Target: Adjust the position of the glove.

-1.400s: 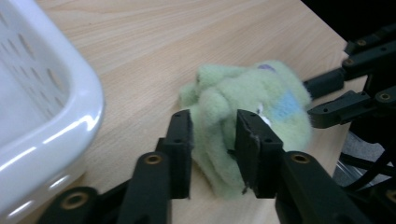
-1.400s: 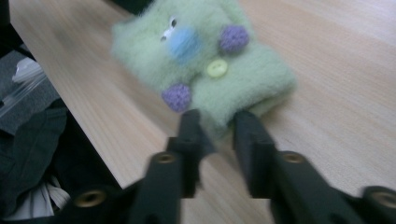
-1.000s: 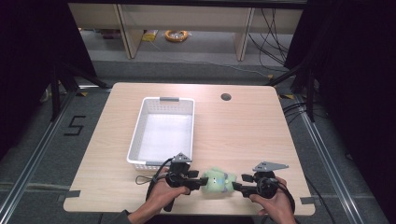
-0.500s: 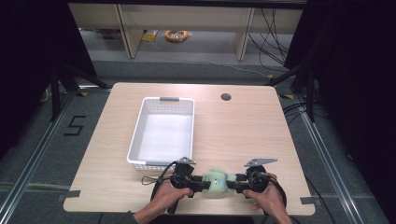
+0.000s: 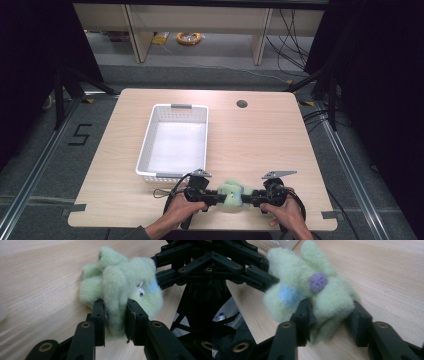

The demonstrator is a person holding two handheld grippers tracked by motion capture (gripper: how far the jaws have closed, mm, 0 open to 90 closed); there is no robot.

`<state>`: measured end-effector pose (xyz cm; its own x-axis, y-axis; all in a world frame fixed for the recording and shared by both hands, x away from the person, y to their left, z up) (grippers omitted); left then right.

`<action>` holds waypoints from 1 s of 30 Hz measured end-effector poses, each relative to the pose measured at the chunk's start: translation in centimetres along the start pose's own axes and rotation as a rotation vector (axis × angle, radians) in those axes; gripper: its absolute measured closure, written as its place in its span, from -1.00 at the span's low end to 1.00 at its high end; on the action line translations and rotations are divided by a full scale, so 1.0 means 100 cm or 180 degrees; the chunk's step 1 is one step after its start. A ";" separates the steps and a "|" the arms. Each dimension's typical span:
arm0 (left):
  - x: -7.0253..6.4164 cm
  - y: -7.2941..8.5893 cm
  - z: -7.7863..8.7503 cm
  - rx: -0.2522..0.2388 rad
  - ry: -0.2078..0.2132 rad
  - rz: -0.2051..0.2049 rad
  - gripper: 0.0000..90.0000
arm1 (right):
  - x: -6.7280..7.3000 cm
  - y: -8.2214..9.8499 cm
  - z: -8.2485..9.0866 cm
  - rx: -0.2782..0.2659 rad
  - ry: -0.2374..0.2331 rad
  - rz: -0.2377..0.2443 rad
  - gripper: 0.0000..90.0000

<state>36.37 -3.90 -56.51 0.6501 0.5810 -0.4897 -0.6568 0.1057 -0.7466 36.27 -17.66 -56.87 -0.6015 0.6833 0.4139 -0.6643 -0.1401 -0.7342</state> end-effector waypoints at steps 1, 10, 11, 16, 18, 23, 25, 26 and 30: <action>0.000 0.000 0.000 -0.0003 0.0002 -0.0019 0.60 | 0.000 0.000 0.001 -0.0010 0.0043 0.0002 0.39; 0.000 -0.001 0.002 0.0005 0.0009 -0.0082 0.70 | 0.003 -0.002 0.004 -0.0132 -0.0084 0.0051 0.62; -0.001 -0.002 0.002 -0.0003 0.0008 -0.0068 0.70 | 0.003 -0.002 0.004 -0.0132 -0.0084 0.0051 0.62; -0.003 -0.004 0.008 -0.0003 0.0072 -0.0037 0.72 | 0.009 -0.004 0.008 -0.0199 -0.0104 0.0069 0.64; -0.004 -0.007 0.011 -0.0018 0.0088 -0.0047 0.72 | 0.013 -0.005 0.009 -0.0224 -0.0134 -0.0016 0.64; -0.005 -0.009 0.018 -0.0034 0.0054 -0.0050 0.72 | 0.016 -0.009 0.011 -0.0308 -0.0165 0.0039 0.64; -0.006 -0.009 0.018 -0.0058 0.0033 0.0018 0.72 | 0.017 -0.009 0.012 -0.0307 -0.0170 0.0053 0.64; -0.007 -0.009 0.019 -0.0046 0.0111 0.0018 0.72 | 0.018 -0.010 0.011 -0.0313 -0.0173 0.0050 0.64; -0.006 -0.010 0.021 -0.0053 0.0116 -0.0035 0.72 | 0.021 -0.010 0.012 -0.0290 -0.0156 -0.0009 0.64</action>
<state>35.85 -2.67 -54.58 0.6709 0.5501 -0.4973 -0.6434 0.0982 -0.7592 35.16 -16.91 -54.60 -0.6221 0.6475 0.4401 -0.6243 -0.0711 -0.7780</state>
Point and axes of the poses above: each handheld gripper's, and its own axes: z roughly backward along the jaws, y roughly out of its underside, x roughly to its left, the point moved 9 cm from there along -z, roughly forward along the jaws, and after that the axes turned 13 degrees about -x, right-handed, at the moved point
